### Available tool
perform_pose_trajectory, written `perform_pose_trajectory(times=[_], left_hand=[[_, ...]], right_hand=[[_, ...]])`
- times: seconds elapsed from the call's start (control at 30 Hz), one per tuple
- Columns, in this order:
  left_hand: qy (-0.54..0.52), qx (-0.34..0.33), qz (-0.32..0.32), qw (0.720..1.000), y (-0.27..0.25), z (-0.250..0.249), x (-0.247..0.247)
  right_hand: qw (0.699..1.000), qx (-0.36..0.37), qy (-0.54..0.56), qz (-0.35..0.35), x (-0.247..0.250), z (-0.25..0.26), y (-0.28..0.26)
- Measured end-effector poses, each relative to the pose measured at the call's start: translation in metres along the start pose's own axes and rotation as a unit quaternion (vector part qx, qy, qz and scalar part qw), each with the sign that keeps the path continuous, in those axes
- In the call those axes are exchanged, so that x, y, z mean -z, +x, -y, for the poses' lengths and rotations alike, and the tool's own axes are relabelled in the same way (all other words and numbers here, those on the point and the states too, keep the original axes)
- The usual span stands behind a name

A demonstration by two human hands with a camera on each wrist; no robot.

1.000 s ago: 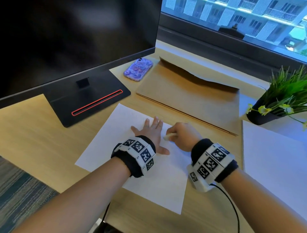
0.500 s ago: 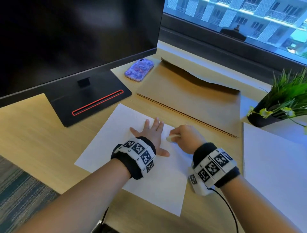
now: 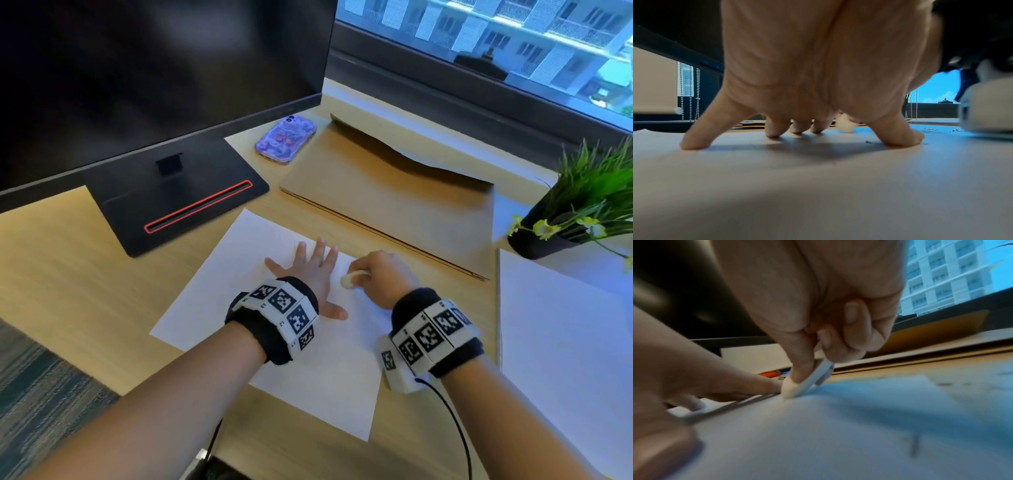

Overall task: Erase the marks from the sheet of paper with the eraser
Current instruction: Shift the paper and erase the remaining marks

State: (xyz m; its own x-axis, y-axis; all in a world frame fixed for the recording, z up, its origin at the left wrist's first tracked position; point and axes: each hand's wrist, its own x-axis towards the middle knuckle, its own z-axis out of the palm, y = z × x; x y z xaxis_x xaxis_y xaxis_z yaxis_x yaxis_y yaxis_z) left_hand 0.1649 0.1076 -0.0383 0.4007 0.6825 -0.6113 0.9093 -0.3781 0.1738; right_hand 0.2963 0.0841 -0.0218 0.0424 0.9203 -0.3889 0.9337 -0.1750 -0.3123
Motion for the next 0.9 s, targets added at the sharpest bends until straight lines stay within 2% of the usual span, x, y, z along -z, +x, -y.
perform_pose_trajectory(times=[0.1, 0.2, 0.27, 0.4, 0.53, 0.6, 0.8, 0.9], left_hand=[[0.001, -0.001, -0.004, 1.000, -0.001, 0.001, 0.001], [0.006, -0.003, -0.005, 1.000, -0.002, 0.001, 0.001], [0.007, -0.003, -0.002, 1.000, -0.001, 0.000, 0.001], [0.004, -0.003, 0.004, 1.000, -0.002, -0.002, 0.002], [0.012, -0.005, 0.006, 1.000, -0.002, -0.002, 0.003], [0.016, -0.005, 0.006, 1.000, -0.002, -0.002, 0.002], [0.013, 0.001, 0.011, 1.000, 0.000, -0.003, 0.004], [0.018, 0.000, 0.010, 1.000, 0.001, -0.003, 0.003]], right_hand=[[0.997, -0.033, 0.041, -0.056, 0.004, 0.006, 0.014], [0.994, -0.048, 0.044, -0.085, 0.006, 0.010, 0.019], [0.997, -0.035, 0.010, -0.069, 0.005, 0.006, 0.016], [0.995, -0.002, -0.099, 0.032, 0.000, -0.002, 0.007], [0.998, -0.008, -0.028, -0.056, 0.004, -0.002, 0.018], [0.997, -0.005, -0.016, -0.077, 0.006, -0.002, 0.021], [0.988, 0.031, -0.152, 0.007, 0.004, -0.007, 0.006], [0.993, 0.015, -0.108, -0.036, 0.007, -0.002, 0.017]])
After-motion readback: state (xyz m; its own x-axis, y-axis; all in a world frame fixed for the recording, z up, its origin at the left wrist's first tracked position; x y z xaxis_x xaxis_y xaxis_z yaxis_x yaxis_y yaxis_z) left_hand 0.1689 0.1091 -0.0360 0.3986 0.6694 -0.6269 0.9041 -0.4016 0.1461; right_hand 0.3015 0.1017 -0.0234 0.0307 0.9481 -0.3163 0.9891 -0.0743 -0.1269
